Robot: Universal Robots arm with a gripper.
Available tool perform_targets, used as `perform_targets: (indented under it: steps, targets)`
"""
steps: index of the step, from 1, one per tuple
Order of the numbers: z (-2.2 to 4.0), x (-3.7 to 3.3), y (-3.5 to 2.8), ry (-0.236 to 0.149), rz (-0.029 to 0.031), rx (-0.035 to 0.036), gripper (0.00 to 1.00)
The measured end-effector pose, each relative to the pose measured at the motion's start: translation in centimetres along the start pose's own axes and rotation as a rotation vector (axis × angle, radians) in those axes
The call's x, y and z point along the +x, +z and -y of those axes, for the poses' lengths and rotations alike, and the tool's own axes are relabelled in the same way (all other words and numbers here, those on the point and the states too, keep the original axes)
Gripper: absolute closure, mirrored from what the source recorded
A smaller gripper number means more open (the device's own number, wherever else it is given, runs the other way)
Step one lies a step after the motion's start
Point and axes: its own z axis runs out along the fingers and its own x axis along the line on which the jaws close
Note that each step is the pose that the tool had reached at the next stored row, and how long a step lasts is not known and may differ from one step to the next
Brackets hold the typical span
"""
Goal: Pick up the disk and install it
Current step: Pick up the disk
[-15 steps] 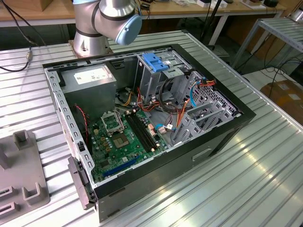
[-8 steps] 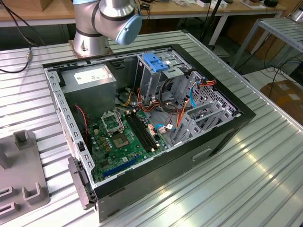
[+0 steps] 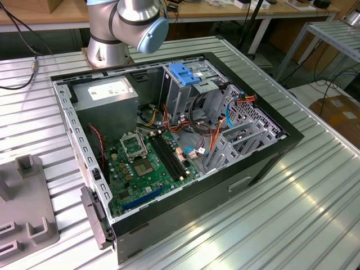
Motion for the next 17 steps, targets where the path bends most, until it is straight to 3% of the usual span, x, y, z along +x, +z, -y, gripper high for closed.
perform_targets:
  steps: [11,13,14,17]
  targets:
    - [0.00,0.01,2.06,-0.015,0.0000,-0.0002,0.38]
    - [0.00,0.01,2.08,-0.015,-0.0002,-0.0005,0.40]
    - [0.00,0.01,2.11,-0.015,0.0000,-0.0002,0.47]
    - [-0.01,-0.25,2.12,-0.015,0.0000,-0.0001,0.47]
